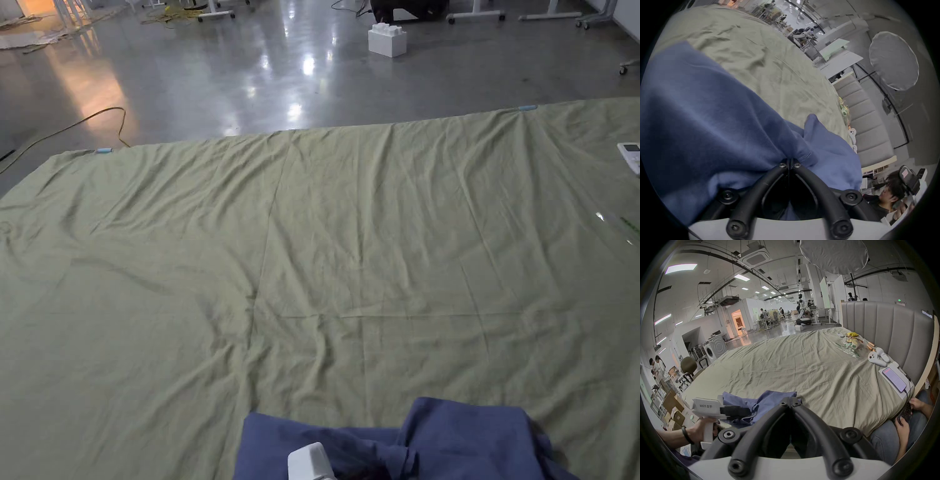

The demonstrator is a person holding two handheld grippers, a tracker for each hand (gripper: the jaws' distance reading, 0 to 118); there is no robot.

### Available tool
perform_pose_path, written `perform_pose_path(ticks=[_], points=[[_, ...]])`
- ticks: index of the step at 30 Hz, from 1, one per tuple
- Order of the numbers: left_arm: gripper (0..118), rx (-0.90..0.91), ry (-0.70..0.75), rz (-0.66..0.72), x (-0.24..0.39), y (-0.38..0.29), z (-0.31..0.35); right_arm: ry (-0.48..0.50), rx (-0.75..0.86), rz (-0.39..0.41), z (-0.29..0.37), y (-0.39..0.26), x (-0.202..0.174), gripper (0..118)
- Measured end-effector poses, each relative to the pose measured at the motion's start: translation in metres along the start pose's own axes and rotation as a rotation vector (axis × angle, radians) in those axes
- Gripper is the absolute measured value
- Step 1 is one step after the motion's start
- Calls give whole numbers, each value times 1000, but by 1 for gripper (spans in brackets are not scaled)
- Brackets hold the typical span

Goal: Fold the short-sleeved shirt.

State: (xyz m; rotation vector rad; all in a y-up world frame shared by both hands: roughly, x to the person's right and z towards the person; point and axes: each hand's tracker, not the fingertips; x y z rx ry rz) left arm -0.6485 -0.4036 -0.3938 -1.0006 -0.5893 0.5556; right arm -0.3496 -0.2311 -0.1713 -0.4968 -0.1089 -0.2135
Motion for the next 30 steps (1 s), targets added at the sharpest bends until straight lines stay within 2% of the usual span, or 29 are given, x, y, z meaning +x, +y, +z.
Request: perform_pose_path(ticks=[2, 4, 5, 6, 7, 8, 9, 12, 14, 17, 18, 21, 22, 23, 25, 27, 30], points=[[6, 0, -1, 28, 2, 10, 11, 1, -3, 3, -1, -1, -1, 0], [32, 77, -55, 15, 2, 20, 40, 8, -9, 4, -4, 0, -2, 0], [39, 120, -69, 6, -2, 28, 57, 13, -13, 8, -6, 1, -2, 0], [39, 164, -89, 30, -9, 36, 73, 15, -13, 14, -6, 1, -4, 0], [75, 187, -96, 81, -22, 46, 91, 19, -13, 17, -8, 2, -5, 0], [95, 210, -103, 140, -35, 55, 108, 28, -17, 16, -10, 2, -5, 0], [102, 249, -101, 183, -48, 61, 123, 35, -19, 17, -12, 2, -6, 0], [102, 303, -69, 269, -88, 76, 155, 45, -23, 23, -11, -1, -9, 0], [102, 253, -44, 311, -114, 82, 154, 55, -29, 22, -11, -2, -11, 0], [100, 155, -146, 409, -137, 76, 128, 68, -47, 26, -13, -5, -12, 0], [95, 126, -184, 443, -140, 71, 118, 65, -49, 29, -13, -7, -12, 0], [65, 91, -191, 447, -130, 54, 89, 62, -58, 28, -12, -9, -13, 0], [39, 117, -182, 403, -126, 54, 91, 59, -59, 31, -10, -9, -14, 0], [24, 104, -176, 416, -127, 52, 86, 54, -59, 35, -9, -9, -14, 0], [22, 102, -178, 430, -128, 49, 87, 53, -63, 37, -8, -9, -13, 0], [21, 135, -156, 359, -119, 51, 100, 52, -67, 35, -9, -9, -12, 0], [19, 172, -154, 374, -115, 56, 128, 46, -71, 38, -10, -8, -11, 0]])
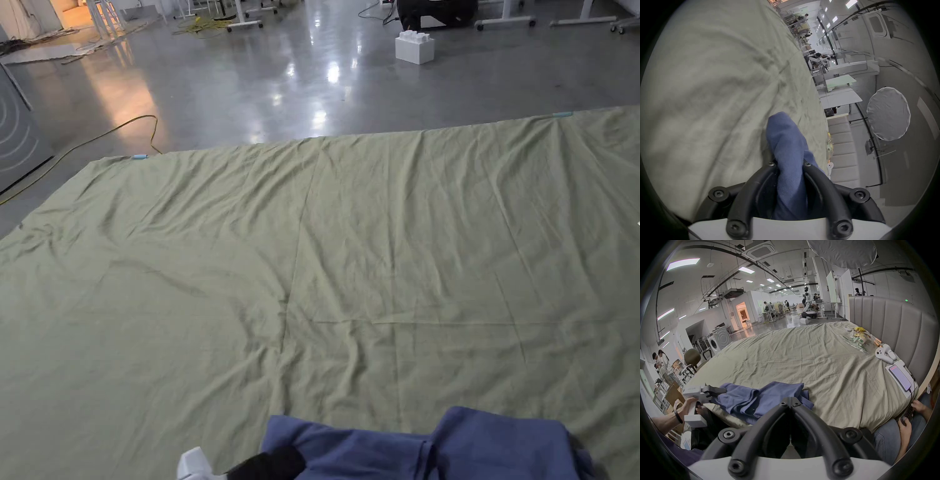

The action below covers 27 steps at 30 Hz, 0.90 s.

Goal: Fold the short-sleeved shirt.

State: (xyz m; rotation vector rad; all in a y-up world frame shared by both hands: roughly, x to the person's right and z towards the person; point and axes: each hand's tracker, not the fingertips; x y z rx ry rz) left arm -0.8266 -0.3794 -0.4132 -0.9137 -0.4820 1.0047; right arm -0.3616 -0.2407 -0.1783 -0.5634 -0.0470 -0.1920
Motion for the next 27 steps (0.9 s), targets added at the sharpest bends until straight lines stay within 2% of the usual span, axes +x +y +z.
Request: perform_pose_path(ticks=[4, 7, 9, 12, 16, 20, 21, 24, 25, 27], points=[[19, 106, 72, -156, 12, 32, 52, 19, 10, -7, -4, 2, 1, 0], [19, 150, 224, -277, 31, 47, 78, 39, 16, -13, -10, 2, 1, 0], [19, 160, 230, -330, 46, 40, 78, 46, 19, -19, -12, 1, 0, 0], [19, 149, 236, -480, 90, 1, 52, 45, 16, -32, -13, -1, -1, 0], [19, 20, 259, -635, 133, -63, -19, 43, 20, -34, -5, -3, -2, 0], [21, -122, 325, -688, 137, -114, -95, 11, 29, -36, 6, -6, 3, 0], [28, -142, 325, -710, 137, -123, -109, 10, 30, -38, 8, -7, 6, 0], [73, -205, 270, -768, 148, -134, -121, 0, 19, -39, 11, -8, 15, 0], [82, -194, 208, -761, 154, -134, -121, -11, 16, -29, 11, -9, 17, 0], [83, -105, 137, -755, 164, -123, -92, -23, 16, -29, 11, -10, 22, 0]])
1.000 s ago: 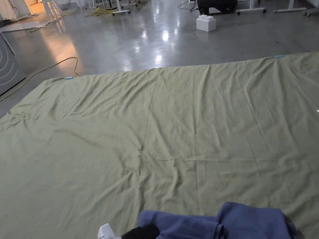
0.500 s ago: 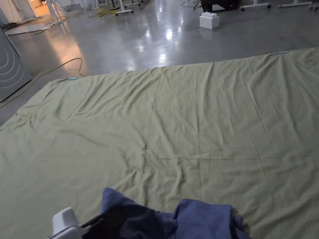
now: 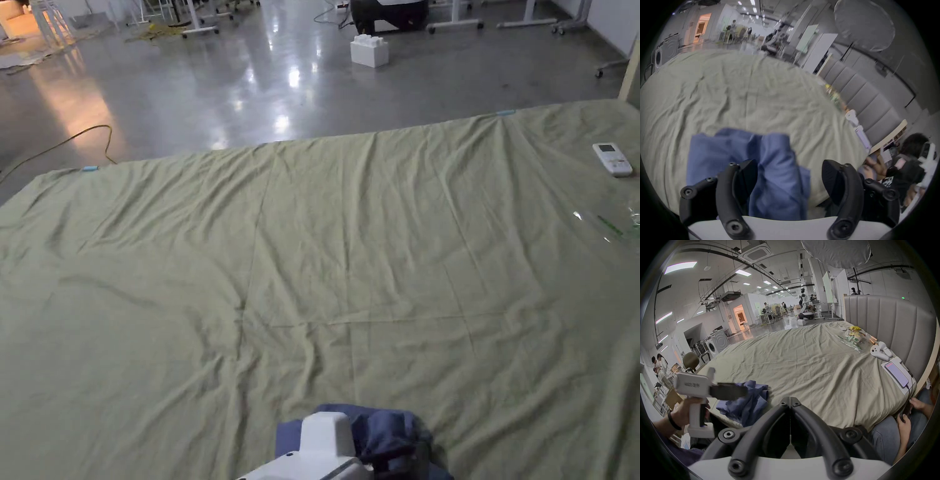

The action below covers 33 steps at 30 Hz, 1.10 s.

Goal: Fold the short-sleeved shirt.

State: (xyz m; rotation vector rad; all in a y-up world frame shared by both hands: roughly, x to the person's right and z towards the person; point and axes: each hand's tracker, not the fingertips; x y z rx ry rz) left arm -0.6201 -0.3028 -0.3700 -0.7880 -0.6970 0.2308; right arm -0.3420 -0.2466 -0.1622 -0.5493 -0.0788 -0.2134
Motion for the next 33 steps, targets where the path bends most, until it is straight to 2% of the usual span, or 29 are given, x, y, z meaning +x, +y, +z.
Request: perform_pose_path(ticks=[1, 3, 4, 5, 6, 11, 13, 14, 15, 16, 20, 24, 28, 30, 31, 33], points=[[82, 42, -1, 11, -3, 5, 11, -2, 2, -8, 0, 0, 0, 0], [77, 91, 55, 135, -21, 15, 35, 1, 8, -32, -1, -1, 3, 0], [54, 106, 66, 223, -33, 15, 41, 6, 9, -44, -2, -2, 3, 0], [26, 104, 44, 292, -43, 12, 42, 9, 9, -51, -3, -3, 4, 0], [8, 96, 11, 340, -53, 8, 36, 10, 7, -57, -4, -4, 3, 0], [8, -117, -121, 324, -44, -30, -27, 18, -23, -57, -4, -6, -3, 0], [7, -182, -42, 255, -35, -47, -60, 13, -35, -59, -4, -8, -6, 0], [4, -222, 48, 193, -34, -55, -75, 16, -43, -64, -4, -9, -8, 0], [3, -120, -24, 256, -37, -52, -70, 22, -52, -67, -5, -10, -9, 0], [3, -121, -27, 286, -37, -47, -68, 27, -57, -64, -5, -11, -12, 0], [3, -160, -5, 219, -28, -35, -54, 81, -108, -35, -24, -14, -26, 0], [3, 15, -102, 267, -26, -11, 0, 181, -161, 12, -66, -11, -49, 0], [3, 138, -58, 209, -40, 8, 66, 268, -230, -56, -127, -4, -75, 0], [4, 152, -41, 228, -54, 6, 91, 271, -270, -45, -163, -1, -89, 0], [6, 155, -36, 243, -61, 4, 100, 270, -268, -27, -175, -1, -94, 0], [20, 151, -19, 278, -78, -5, 114, 291, -277, 34, -201, -6, -102, 0]])
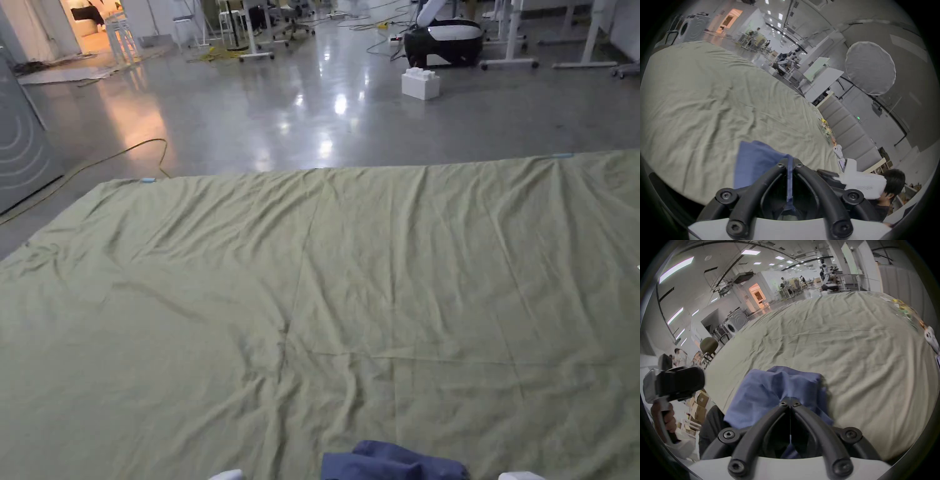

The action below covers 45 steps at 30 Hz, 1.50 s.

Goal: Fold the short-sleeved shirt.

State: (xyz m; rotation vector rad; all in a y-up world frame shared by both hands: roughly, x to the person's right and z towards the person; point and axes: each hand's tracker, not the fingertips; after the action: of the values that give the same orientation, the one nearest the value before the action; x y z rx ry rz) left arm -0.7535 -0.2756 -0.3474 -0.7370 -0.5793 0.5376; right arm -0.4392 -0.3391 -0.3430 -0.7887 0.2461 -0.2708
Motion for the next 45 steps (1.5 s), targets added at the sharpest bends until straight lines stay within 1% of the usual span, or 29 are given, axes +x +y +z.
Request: perform_pose_path(ticks=[1, 2, 3, 4, 5, 6, 7, 10, 13, 15, 17, 19, 20, 21, 22, 23, 25, 27, 30, 31, 32, 34, 35, 37, 39, 41, 43, 44, 45], points=[[43, -4, 14, 3, -9, -2, 3, -23, -24, 49, -14, -4, 2, 0], [66, -12, 25, 7, -17, -5, 6, -113, -116, 112, -33, -11, 5, 0], [86, -30, 24, 24, -25, -6, 6, -153, -187, 156, -49, -23, 10, 0], [97, -75, -2, 70, -33, -6, 6, -100, -50, 145, -47, -34, 16, 0], [101, -121, -49, 133, -42, -5, 2, -76, 50, 101, -38, -36, 18, 0], [101, -154, -99, 212, -52, -3, -2, -77, 2, 42, -35, -36, 18, 0], [110, -155, -109, 243, -55, -2, -6, -81, -4, 36, -34, -33, 17, 0], [110, -157, -116, 242, -72, 8, -30, -90, -38, 76, -33, -28, 15, 0], [110, -233, -107, 179, -80, 15, -66, -74, -47, 64, -32, -26, 19, 0], [110, -321, -140, 197, -90, 14, -93, -44, -36, 14, -32, -28, 26, 0], [110, -431, -65, 203, -93, 11, -117, -19, -28, -69, -29, -31, 32, 0], [109, -406, -81, 192, -92, 8, -130, -6, -22, -137, -28, -33, 36, 0], [108, -365, -116, 207, -92, 10, -132, -5, -16, -141, -28, -35, 37, 0], [100, -368, -127, 258, -92, 13, -134, -6, -14, -138, -28, -36, 37, 0], [69, -378, -126, 305, -92, 16, -137, -7, -13, -132, -28, -35, 36, 0], [49, -399, -130, 318, -90, 17, -141, -8, -11, -128, -28, -35, 36, 0], [43, -430, 41, 154, -79, 13, -148, -9, -12, -118, -28, -35, 35, 0], [42, -426, -18, 161, -75, 13, -146, -8, -12, -118, -28, -35, 35, 0], [39, -424, -9, 163, -65, 20, -135, -9, -26, -131, -22, -29, 32, 0], [39, -377, 0, 143, -61, 27, -128, -15, -36, -125, -12, -22, 25, 0], [39, -354, -8, 154, -58, 37, -116, -43, 39, -80, 5, -17, 16, 0], [39, -249, -77, 171, -61, 65, -80, 30, 180, -17, 38, -8, 3, 0], [39, -231, -79, 166, -67, 82, -62, 92, 152, -29, 45, -3, 3, 0], [39, -180, -7, 151, -88, 119, -22, 132, 131, -52, 58, -1, 2, 0], [39, -136, 102, 123, -123, 158, 15, 99, 111, -61, 64, -2, 2, 0], [39, -129, 222, 164, -173, 193, 43, 56, 113, -80, 72, -8, 1, 0], [39, -150, 369, 177, -214, 215, 56, 81, 122, -124, 80, -14, 2, 0], [39, -172, 502, 146, -232, 223, 60, 100, 107, -147, 82, -16, 3, 0], [39, -176, 570, 121, -244, 227, 57, 90, 98, -153, 84, -18, 2, 0]])
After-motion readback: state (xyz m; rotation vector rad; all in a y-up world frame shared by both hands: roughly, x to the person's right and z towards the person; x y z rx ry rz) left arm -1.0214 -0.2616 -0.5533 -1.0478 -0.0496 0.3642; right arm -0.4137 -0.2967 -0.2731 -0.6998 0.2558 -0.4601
